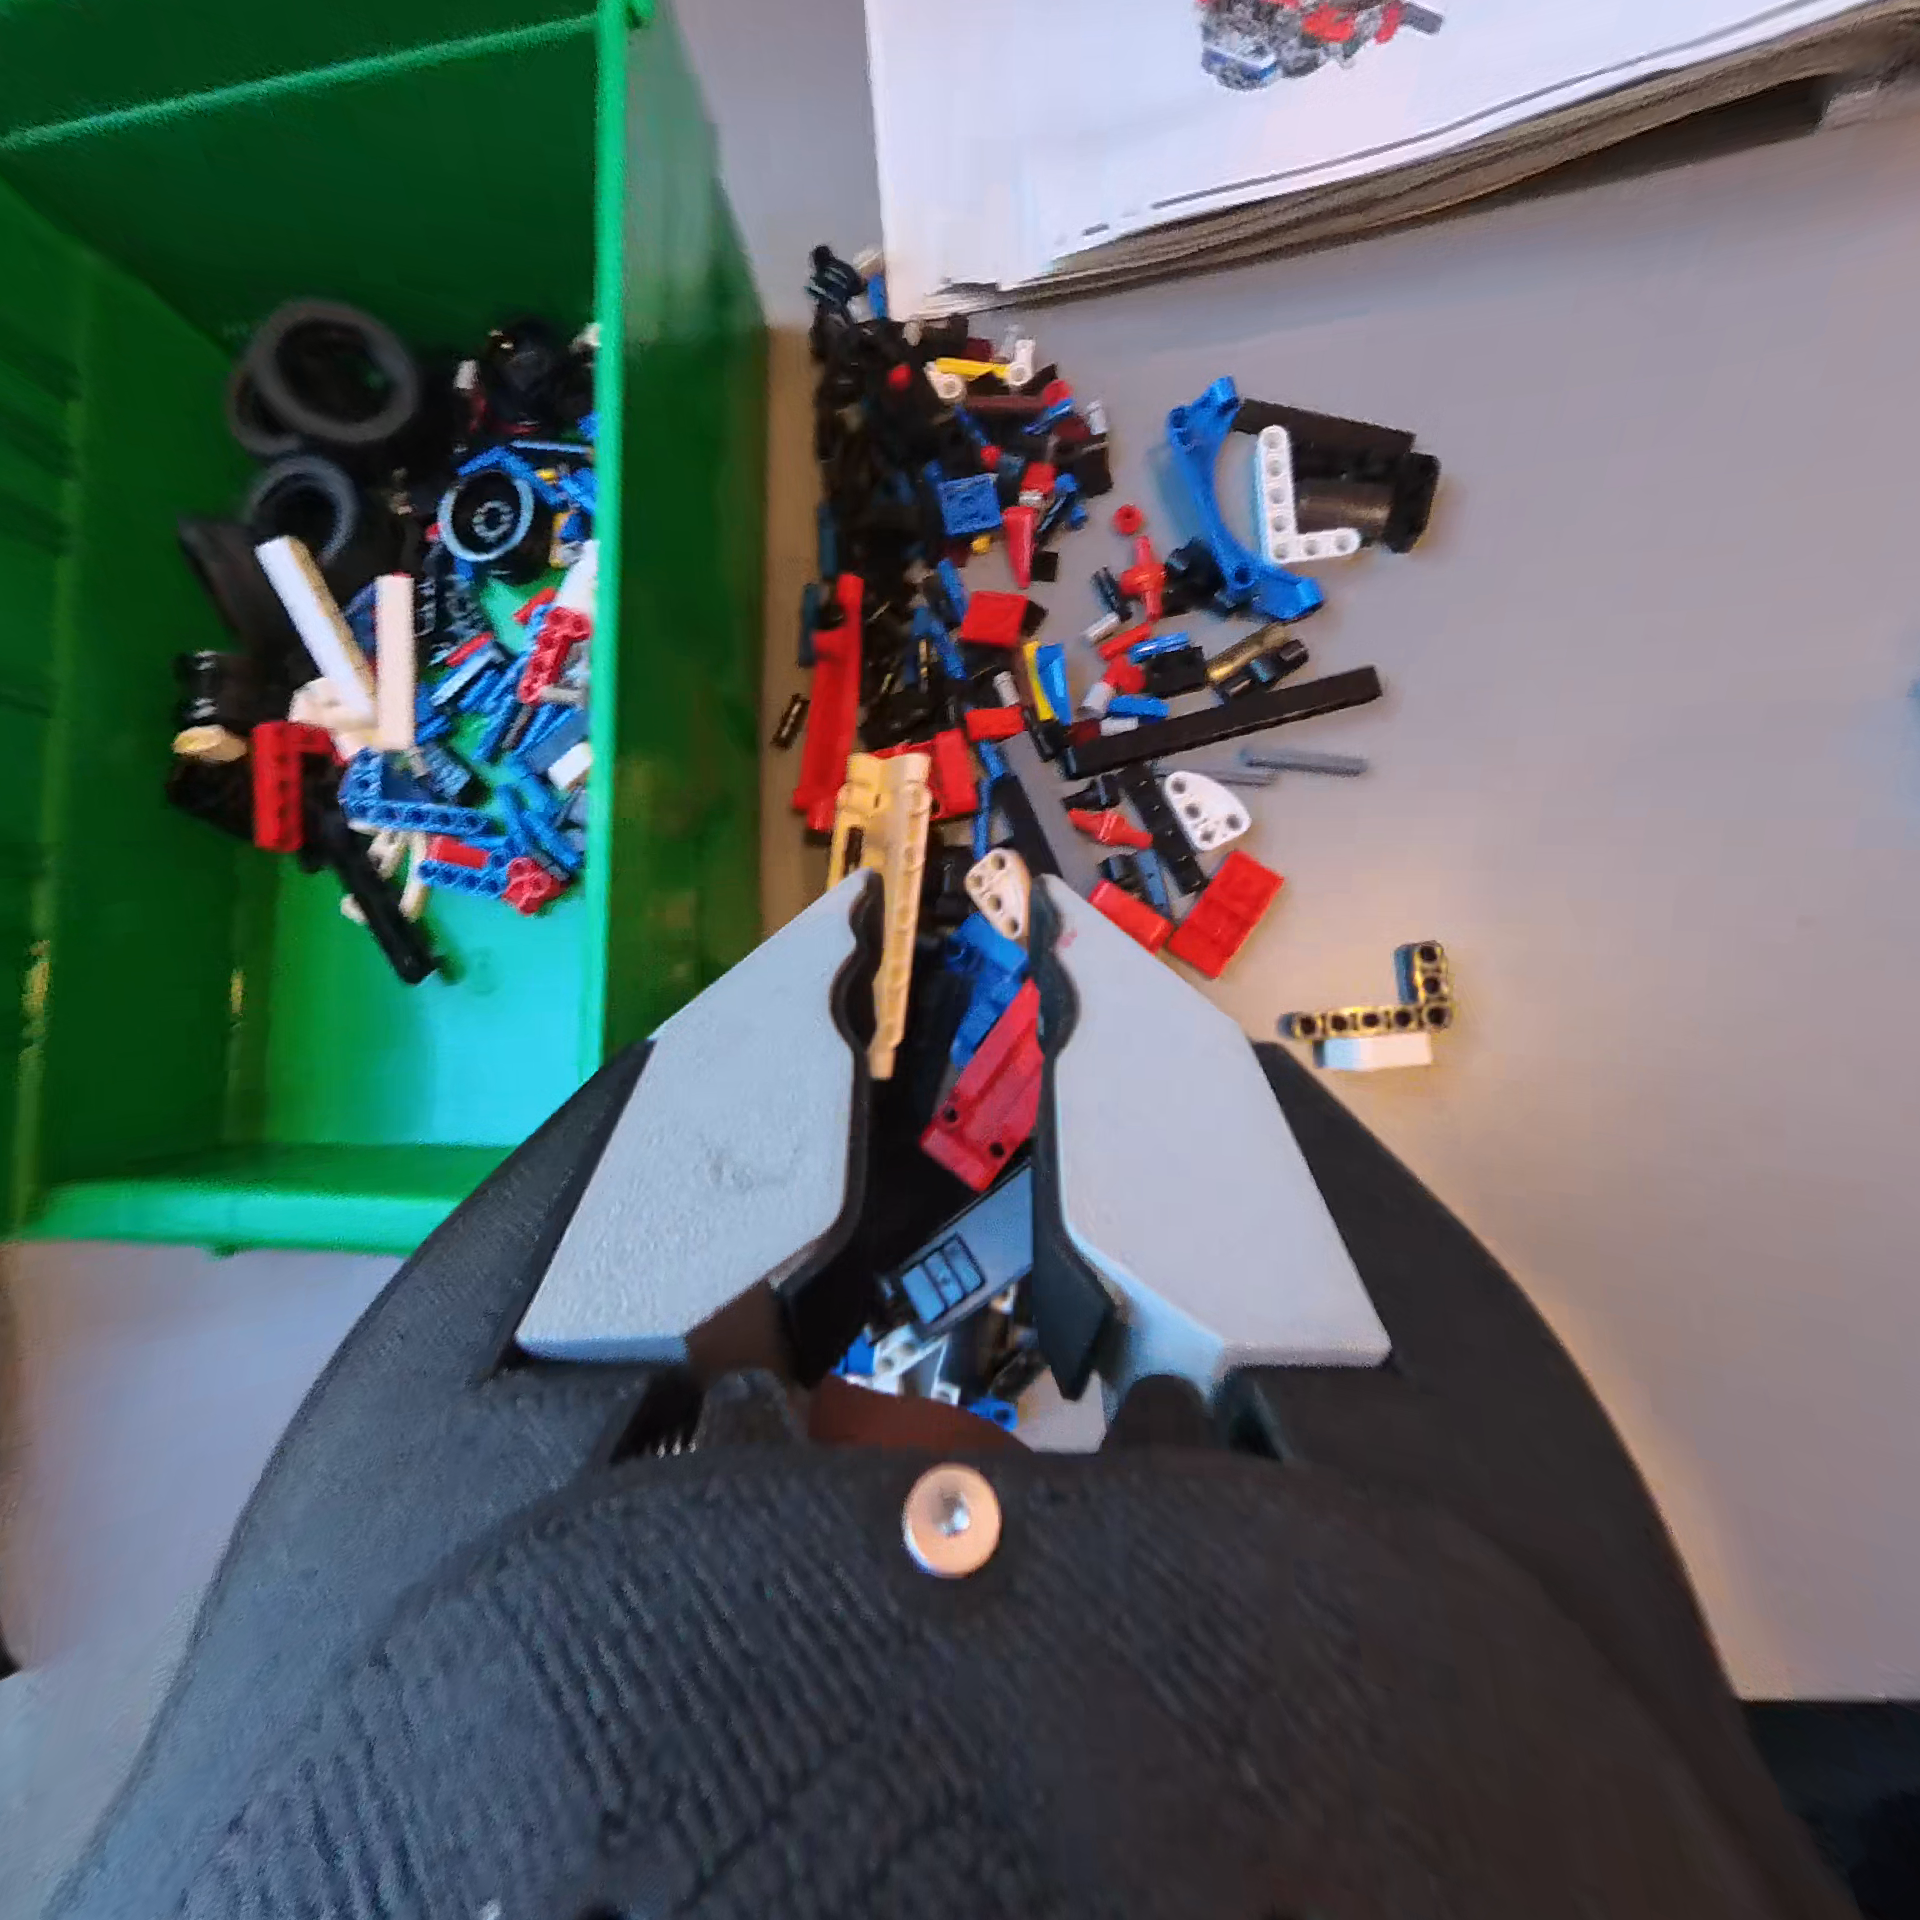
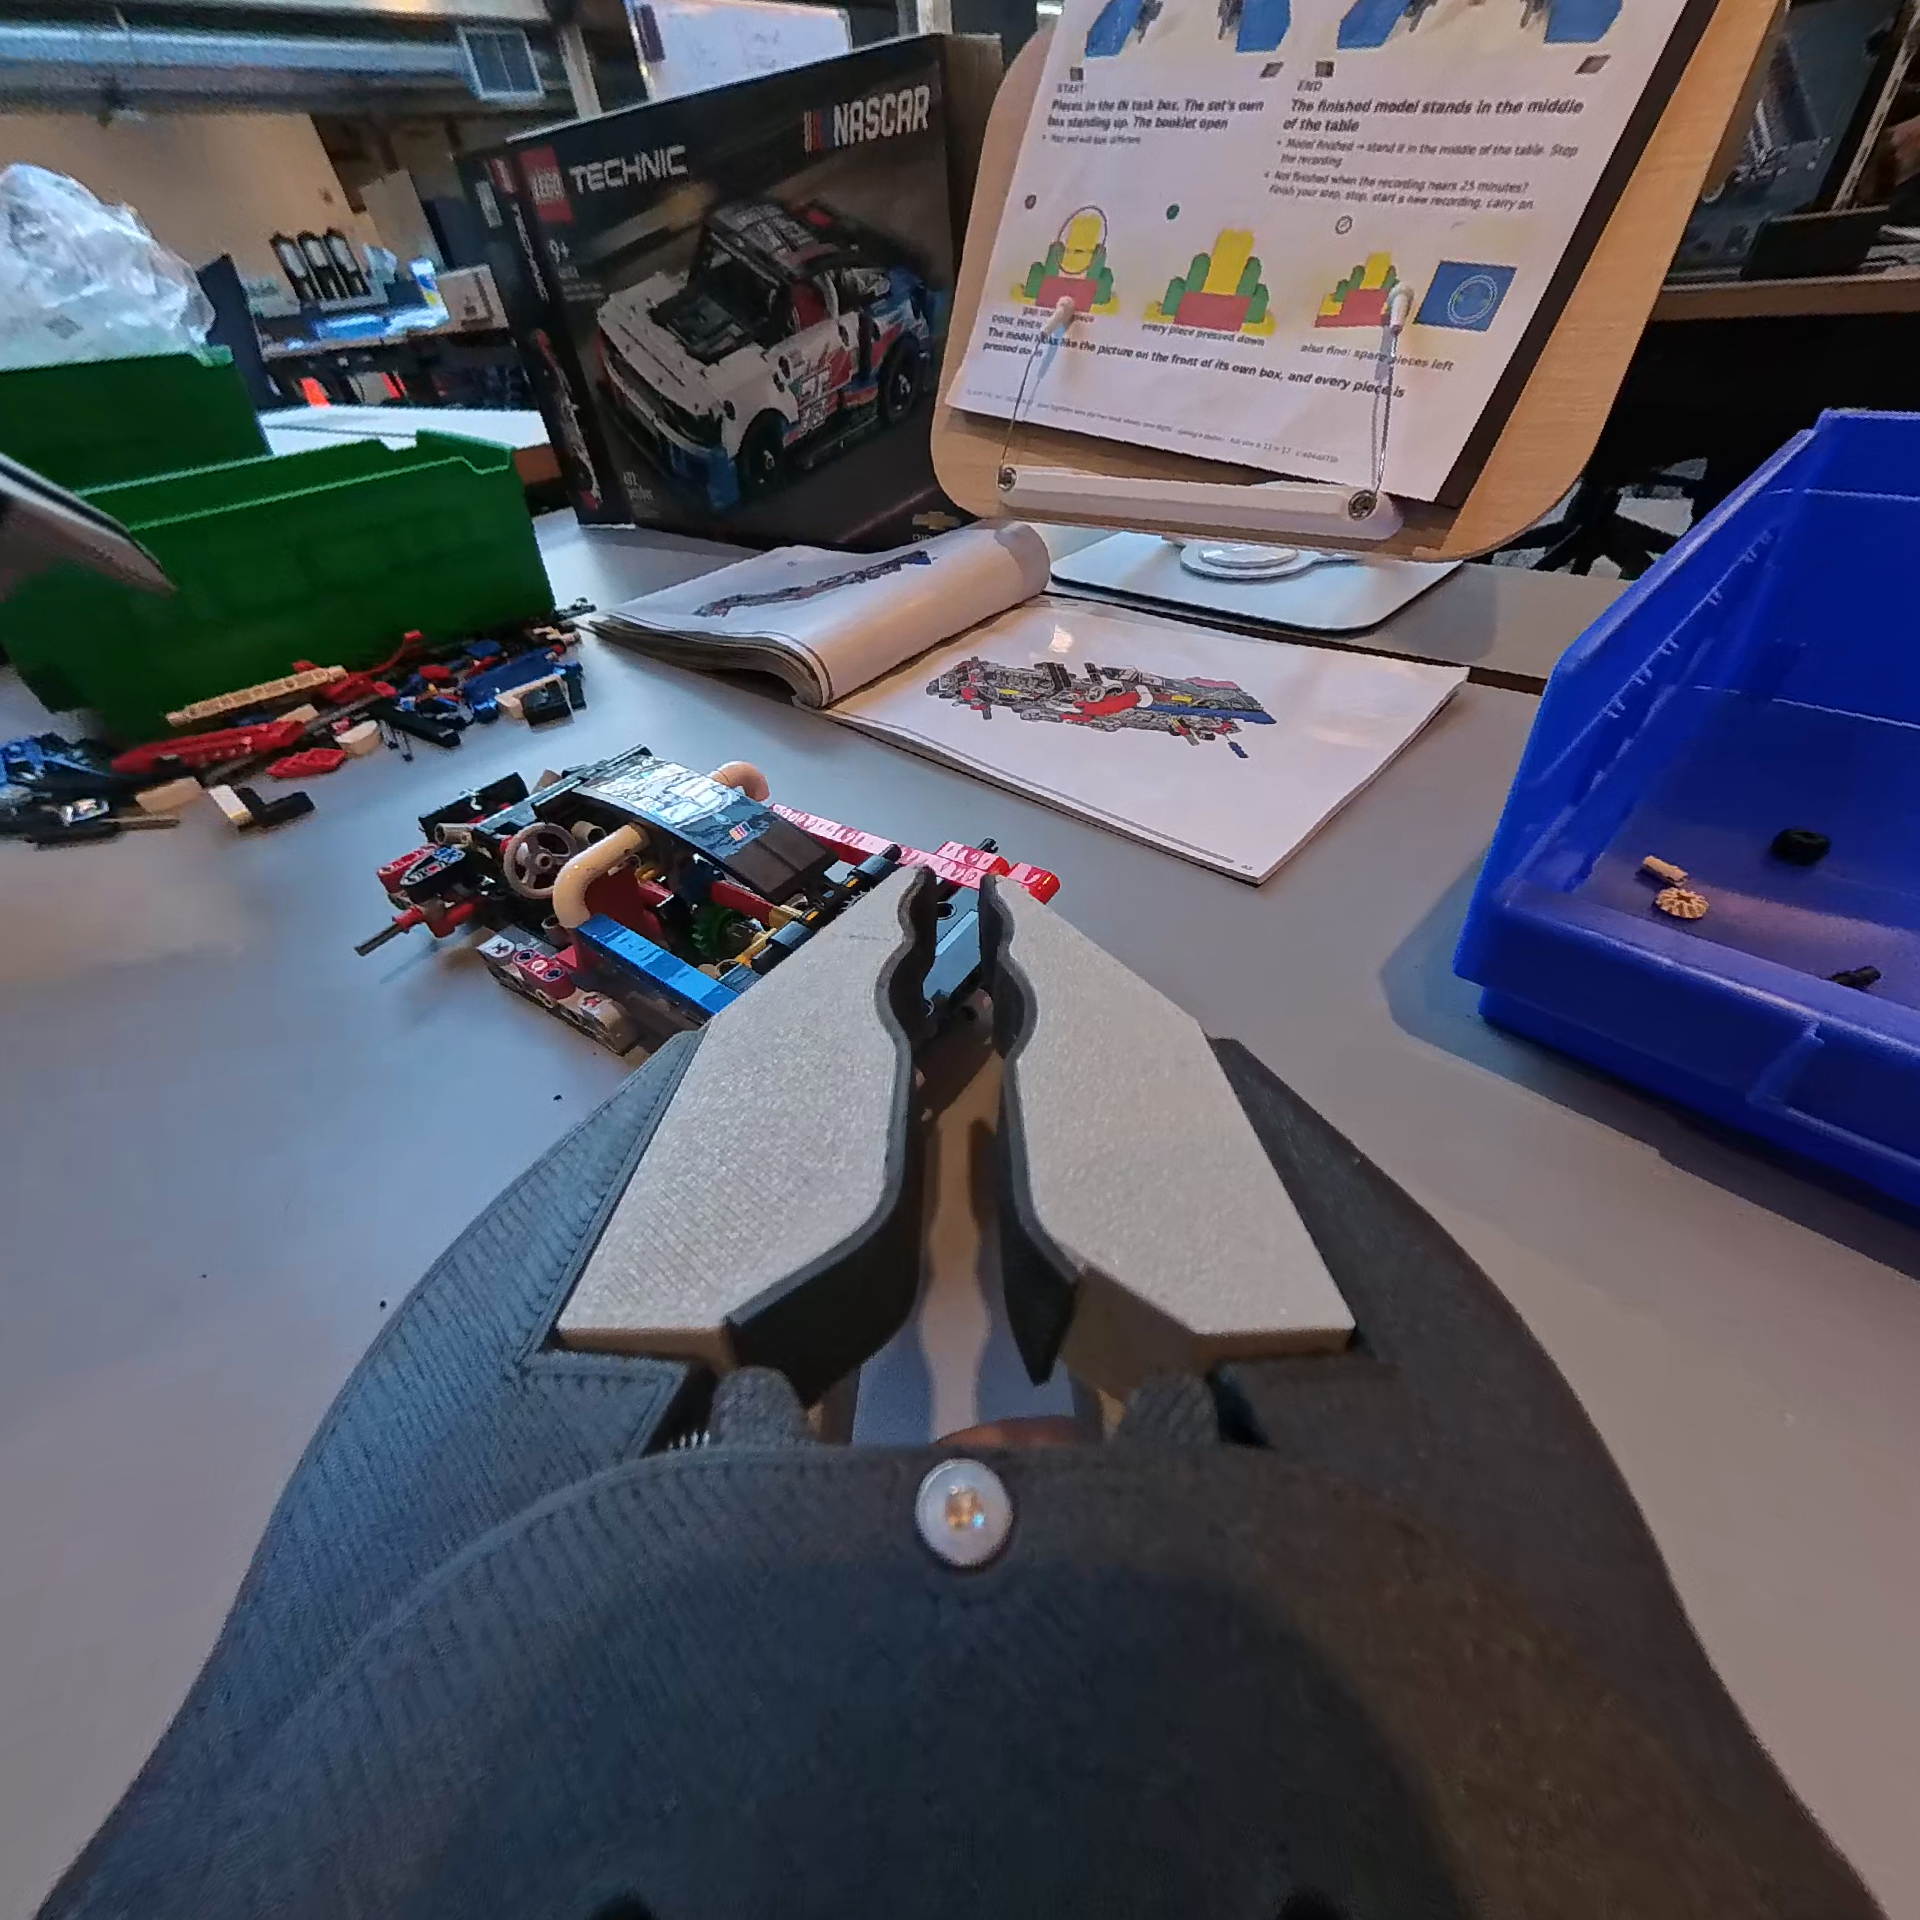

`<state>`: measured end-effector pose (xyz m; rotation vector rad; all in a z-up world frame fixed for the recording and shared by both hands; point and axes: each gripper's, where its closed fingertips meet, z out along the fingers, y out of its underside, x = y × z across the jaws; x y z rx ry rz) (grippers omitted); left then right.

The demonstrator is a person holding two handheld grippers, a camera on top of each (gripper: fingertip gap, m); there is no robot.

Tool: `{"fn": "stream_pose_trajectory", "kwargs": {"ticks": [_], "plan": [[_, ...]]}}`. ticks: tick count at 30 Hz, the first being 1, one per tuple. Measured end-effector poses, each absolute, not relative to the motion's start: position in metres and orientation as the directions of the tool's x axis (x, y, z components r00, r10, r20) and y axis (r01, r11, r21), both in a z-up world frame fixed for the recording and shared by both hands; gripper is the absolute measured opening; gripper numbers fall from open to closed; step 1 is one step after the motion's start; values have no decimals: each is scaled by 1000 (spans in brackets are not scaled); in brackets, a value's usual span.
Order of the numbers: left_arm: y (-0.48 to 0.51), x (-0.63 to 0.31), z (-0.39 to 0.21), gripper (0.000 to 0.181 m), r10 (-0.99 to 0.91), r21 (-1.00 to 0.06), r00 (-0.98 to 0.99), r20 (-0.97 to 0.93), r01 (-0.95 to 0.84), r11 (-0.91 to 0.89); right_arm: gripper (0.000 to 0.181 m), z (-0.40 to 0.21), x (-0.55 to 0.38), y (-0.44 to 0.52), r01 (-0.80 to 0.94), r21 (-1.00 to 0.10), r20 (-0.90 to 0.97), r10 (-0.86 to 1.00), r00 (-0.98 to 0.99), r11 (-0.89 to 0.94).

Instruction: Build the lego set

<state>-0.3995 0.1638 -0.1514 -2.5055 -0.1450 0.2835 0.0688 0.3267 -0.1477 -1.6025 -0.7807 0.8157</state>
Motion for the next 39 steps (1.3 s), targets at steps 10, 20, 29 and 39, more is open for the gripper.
{"fn": "stream_pose_trajectory", "kwargs": {"ticks": [10, 20, 29, 39], "plan": [[230, -429, -206, 25, 169, -428, 956, -241, 52, -902, 3, -147, 65, 321, 59, -984, -116, 854, 506, -168], [242, -423, -231, 14, 85, -293, 970, -226, 15, -956, 3, -146, 65, 319, 34, -979, -159, 858, 488, -200], [247, -430, -183, 17, 116, -404, 969, -219, 18, -915, 3, -146, 67, 320, 23, -979, -167, 853, 494, -204], [262, -423, -200, 34, 15, -329, 992, -124, -27, -944, 3, -146, 67, 319, 32, -981, -153, 855, 495, -194]]}}
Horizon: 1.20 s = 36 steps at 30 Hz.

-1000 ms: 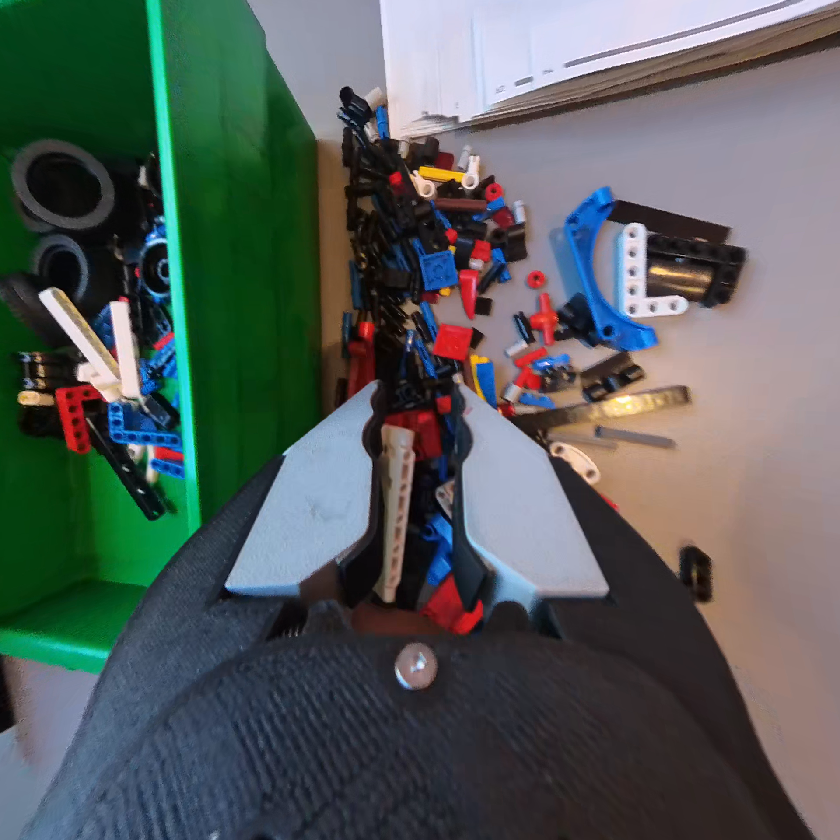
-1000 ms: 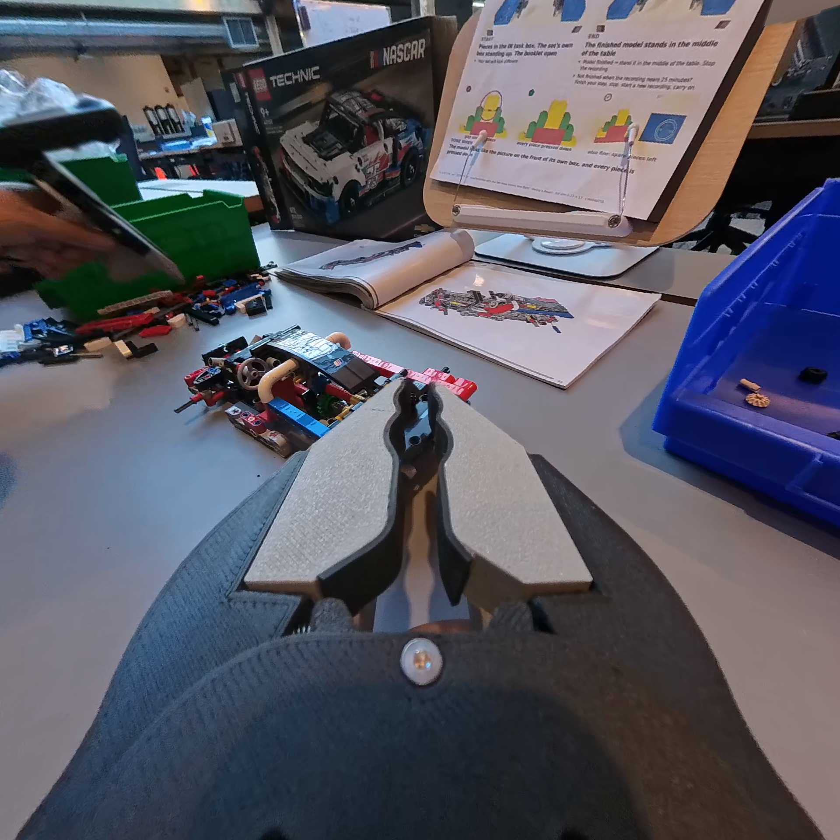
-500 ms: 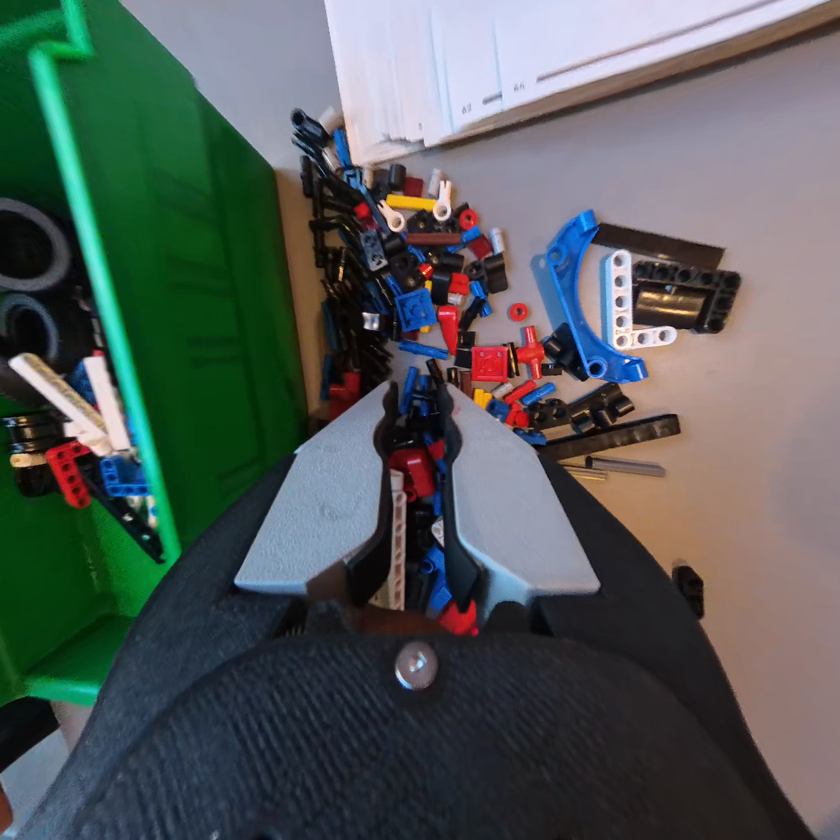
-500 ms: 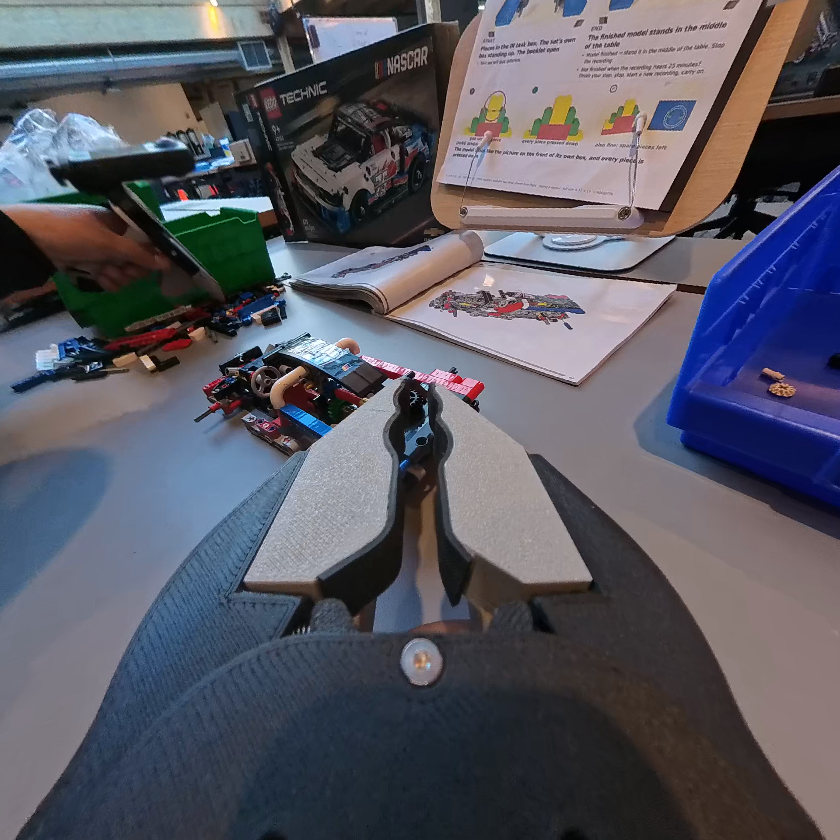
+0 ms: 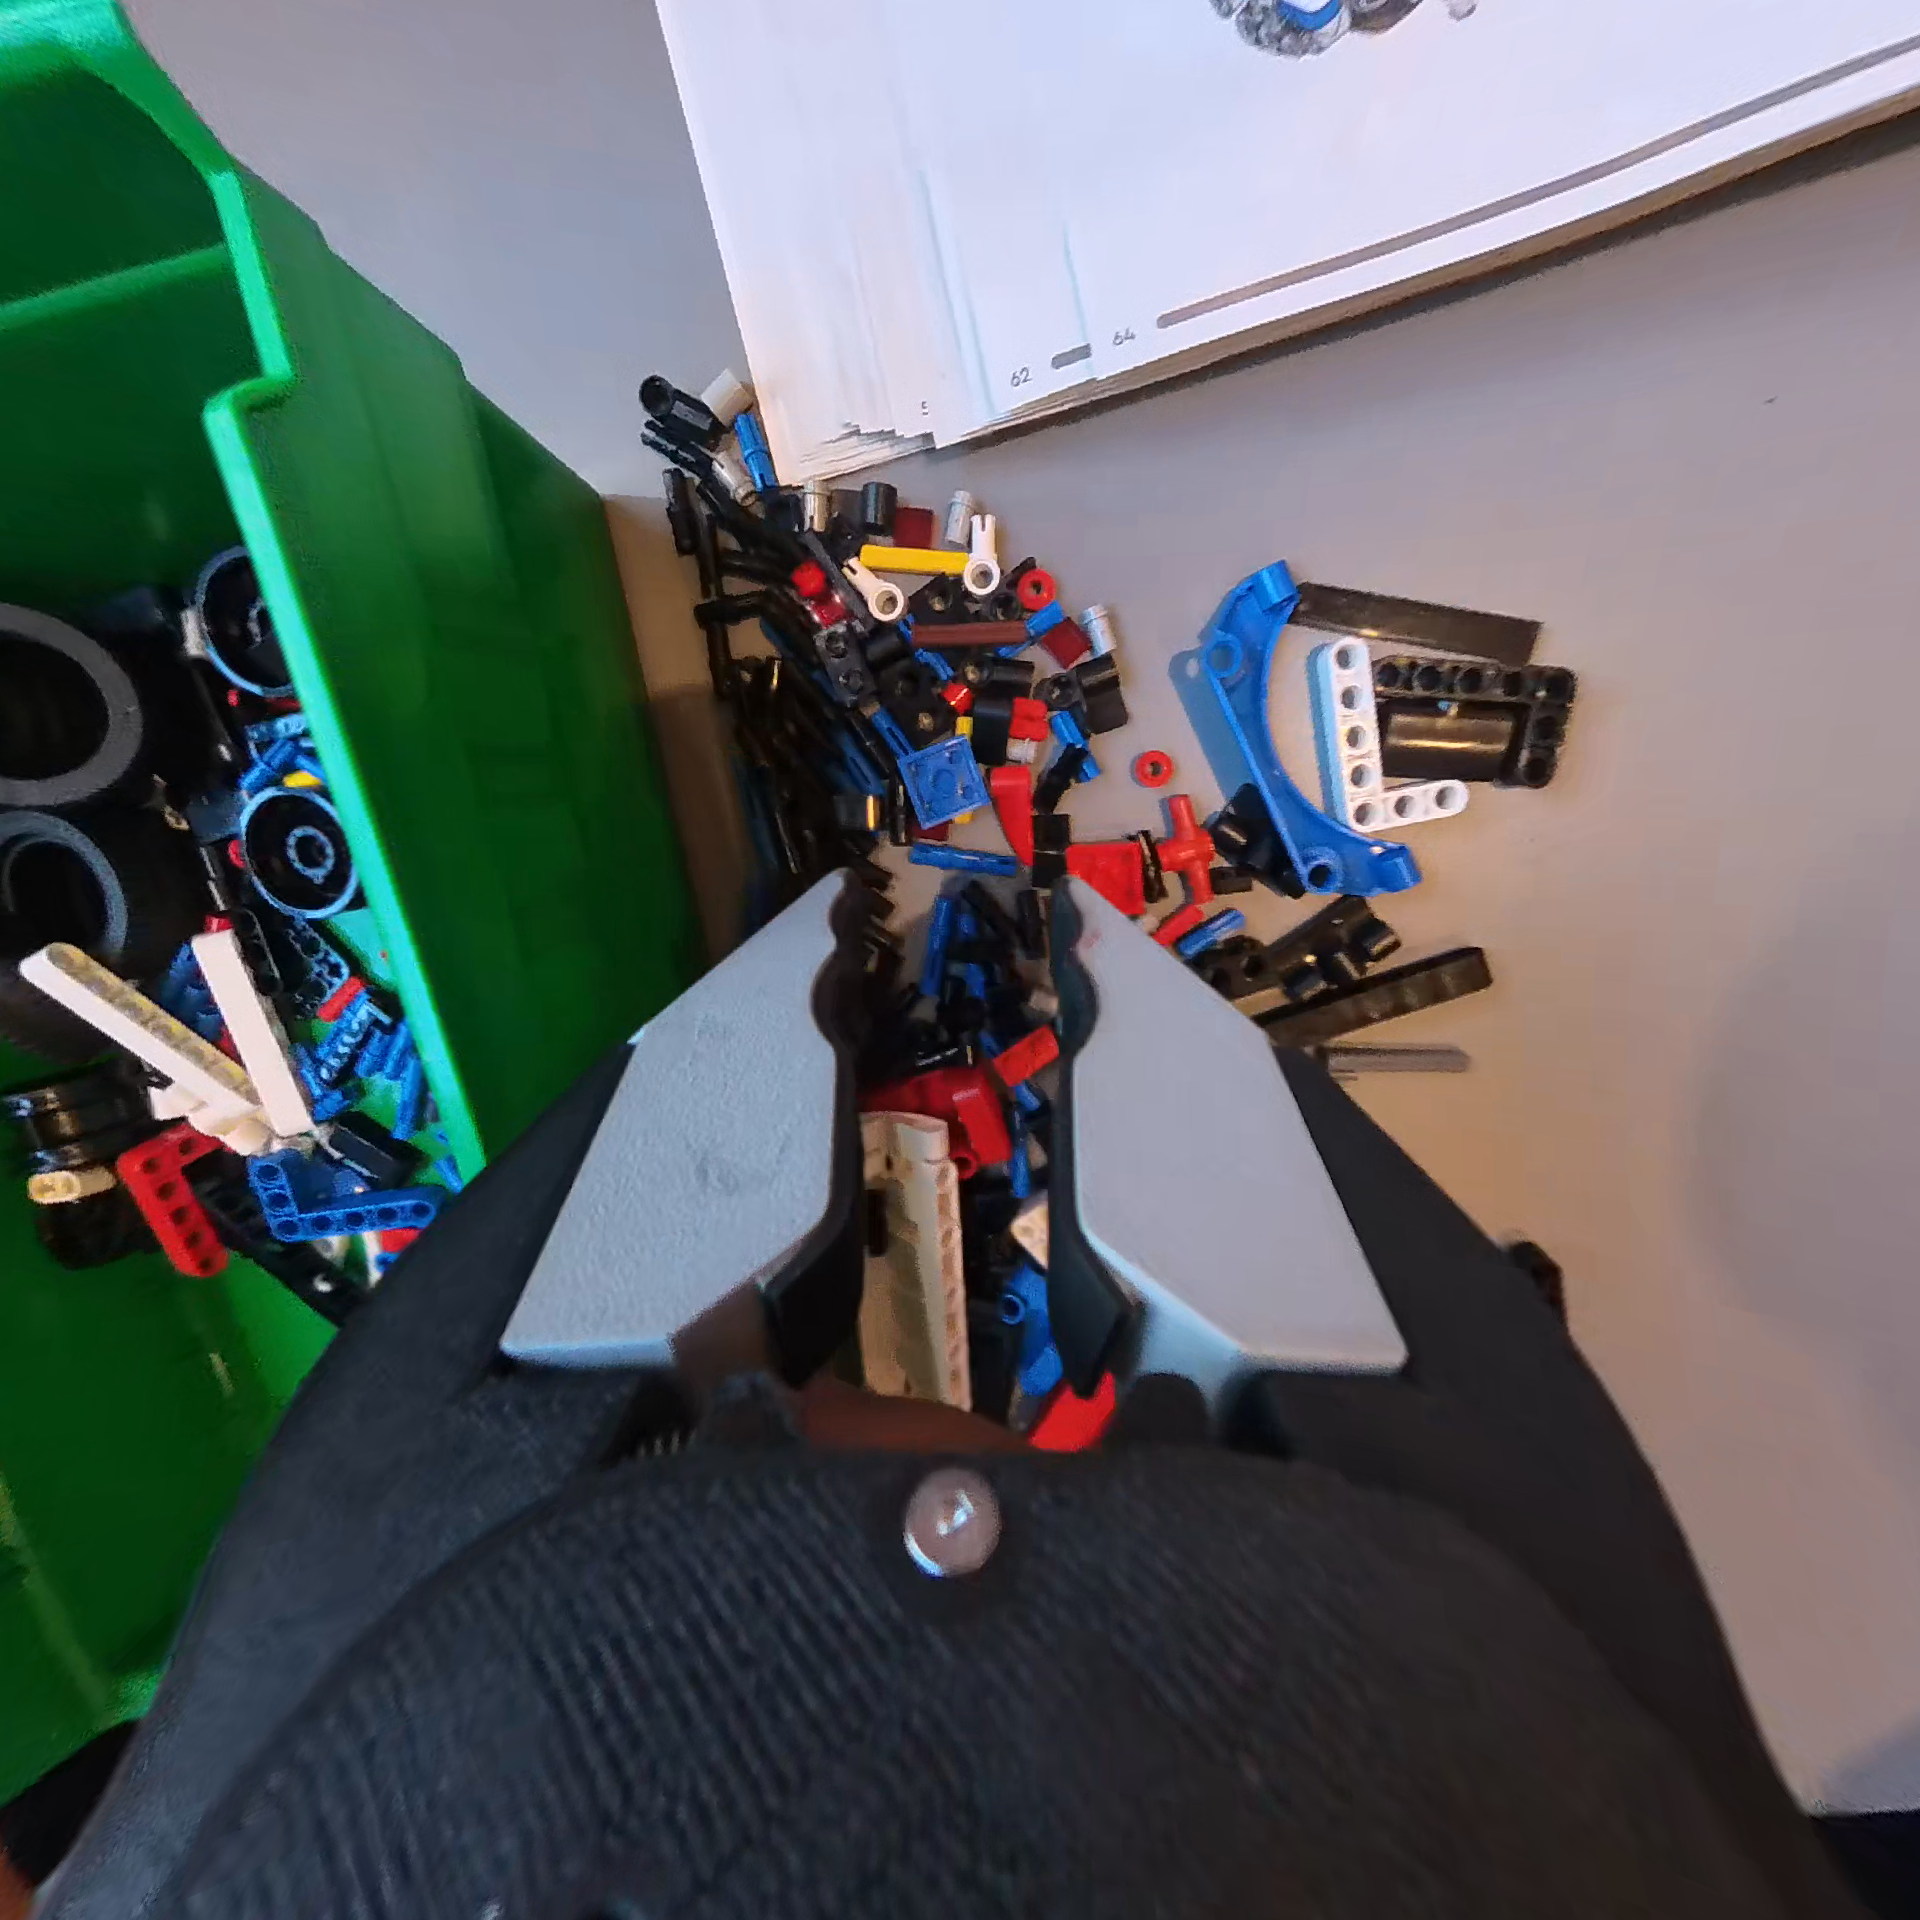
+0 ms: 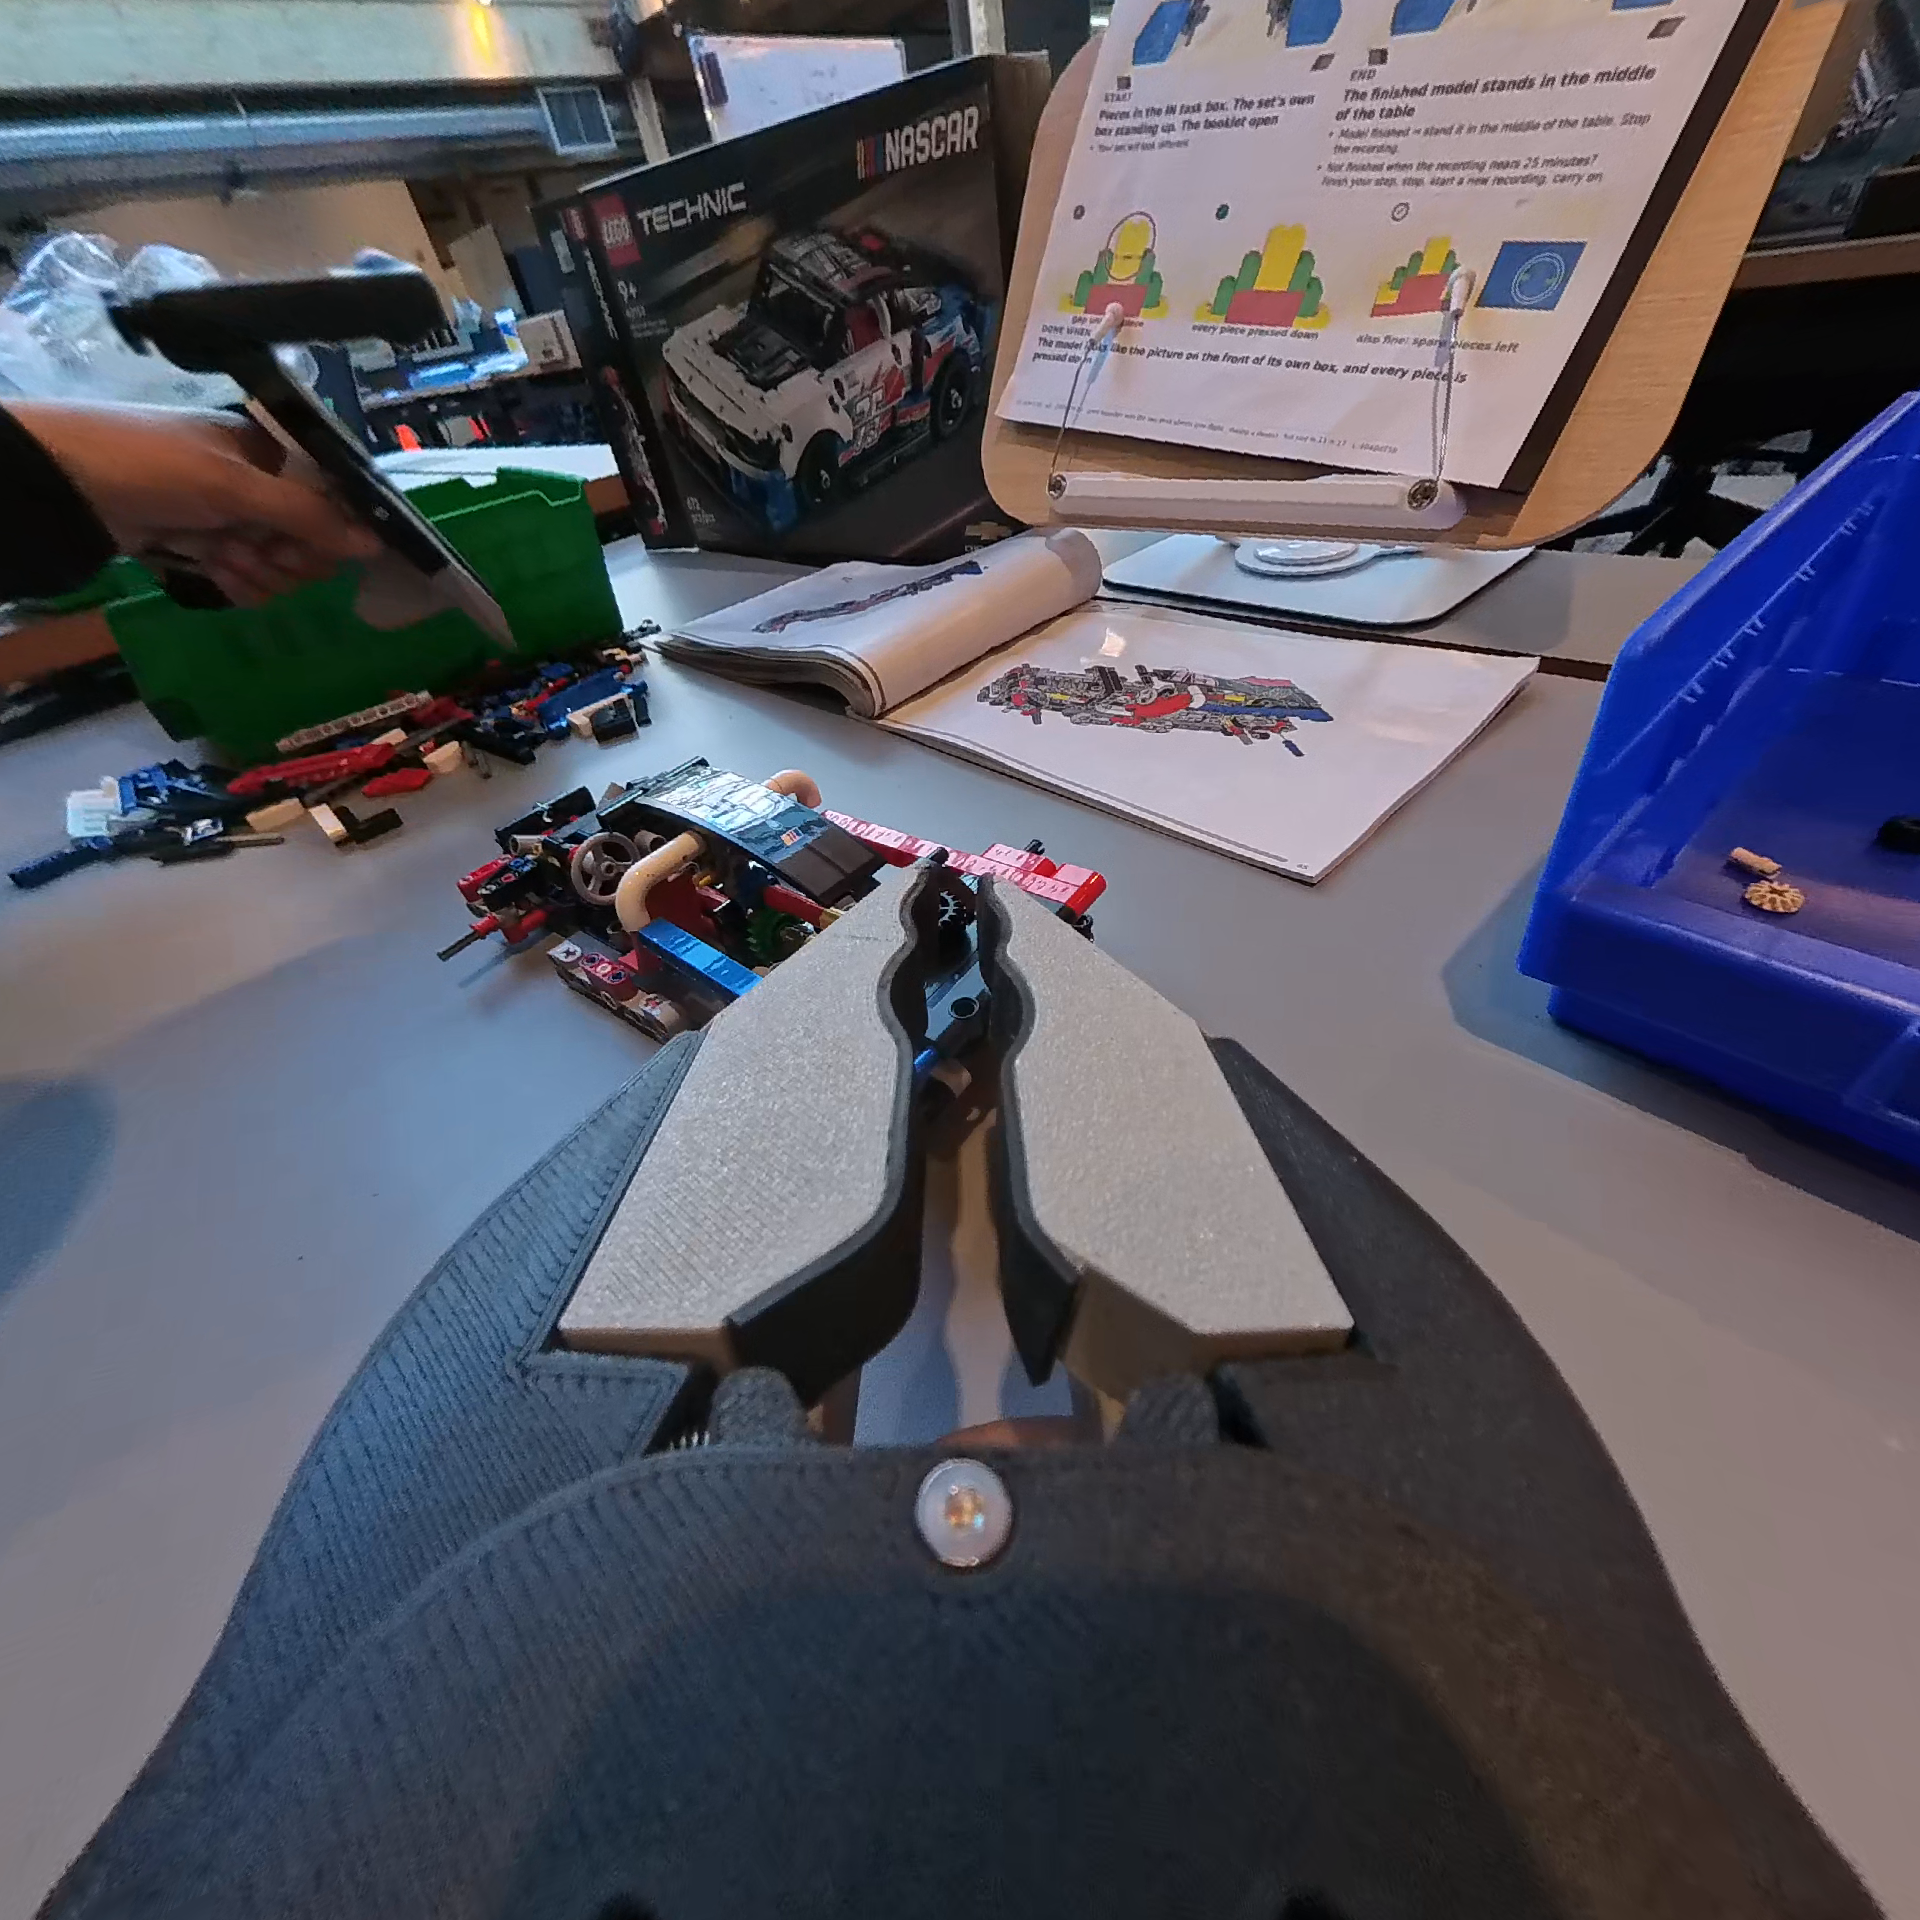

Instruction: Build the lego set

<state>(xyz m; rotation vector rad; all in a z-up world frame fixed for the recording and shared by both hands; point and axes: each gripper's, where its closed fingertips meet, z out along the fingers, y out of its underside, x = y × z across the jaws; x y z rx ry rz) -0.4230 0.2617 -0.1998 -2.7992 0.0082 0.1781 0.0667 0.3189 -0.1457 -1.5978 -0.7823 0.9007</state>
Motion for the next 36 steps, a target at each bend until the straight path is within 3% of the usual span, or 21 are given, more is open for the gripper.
{"fn": "stream_pose_trajectory", "kwargs": {"ticks": [18, 36], "plan": [[256, -428, -233, 28, -48, -98, 995, -88, -57, -994, 3, -146, 67, 320, 25, -978, -167, 854, 492, -206], [260, -423, -234, 22, -40, -125, 998, -54, -46, -991, 3, -145, 67, 319, 27, -980, -160, 855, 494, -198]]}}
